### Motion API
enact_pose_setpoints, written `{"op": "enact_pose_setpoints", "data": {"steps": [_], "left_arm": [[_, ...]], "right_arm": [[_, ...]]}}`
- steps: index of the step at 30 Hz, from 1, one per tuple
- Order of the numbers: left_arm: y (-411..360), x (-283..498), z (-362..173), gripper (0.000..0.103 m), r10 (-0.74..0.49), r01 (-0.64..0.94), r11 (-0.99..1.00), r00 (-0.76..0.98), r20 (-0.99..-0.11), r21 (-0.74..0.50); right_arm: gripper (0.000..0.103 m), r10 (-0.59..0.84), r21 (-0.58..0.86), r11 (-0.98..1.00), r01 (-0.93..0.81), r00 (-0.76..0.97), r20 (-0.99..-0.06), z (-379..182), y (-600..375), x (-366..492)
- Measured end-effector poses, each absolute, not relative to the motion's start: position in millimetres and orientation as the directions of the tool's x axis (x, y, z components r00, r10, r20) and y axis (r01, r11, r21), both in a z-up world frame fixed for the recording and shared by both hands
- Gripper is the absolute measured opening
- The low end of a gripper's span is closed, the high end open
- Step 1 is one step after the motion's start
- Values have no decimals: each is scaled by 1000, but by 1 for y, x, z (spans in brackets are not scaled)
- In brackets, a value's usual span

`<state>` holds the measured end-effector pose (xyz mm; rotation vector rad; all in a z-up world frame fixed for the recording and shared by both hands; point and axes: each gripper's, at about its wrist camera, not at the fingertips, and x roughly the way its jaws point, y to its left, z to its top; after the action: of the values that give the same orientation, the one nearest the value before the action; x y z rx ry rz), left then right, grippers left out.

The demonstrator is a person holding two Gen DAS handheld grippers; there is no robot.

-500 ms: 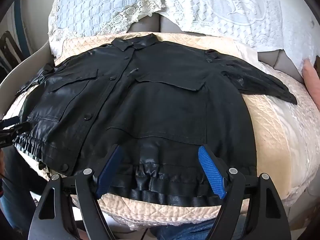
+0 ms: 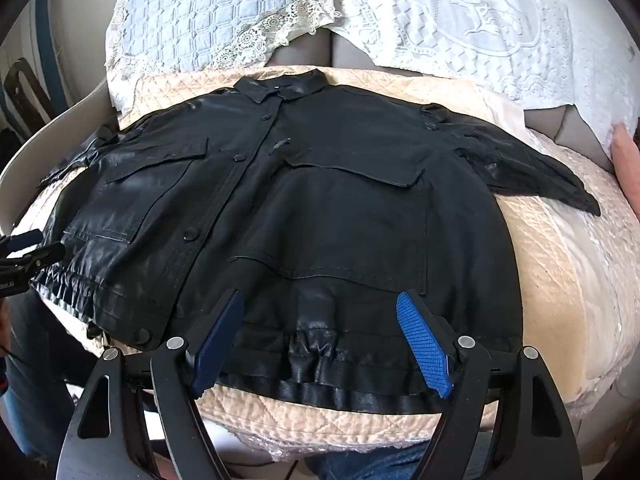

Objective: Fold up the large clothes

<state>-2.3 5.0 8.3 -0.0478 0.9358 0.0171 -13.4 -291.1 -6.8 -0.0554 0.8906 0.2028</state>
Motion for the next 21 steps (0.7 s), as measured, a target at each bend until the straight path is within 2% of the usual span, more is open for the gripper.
{"op": "enact_pose_setpoints", "data": {"steps": [21], "left_arm": [[-2, -4, 4, 95, 6, -30, 999, 583, -812, -15]], "right_arm": [[79, 164, 40, 976, -214, 604, -780, -6, -287, -12]]}}
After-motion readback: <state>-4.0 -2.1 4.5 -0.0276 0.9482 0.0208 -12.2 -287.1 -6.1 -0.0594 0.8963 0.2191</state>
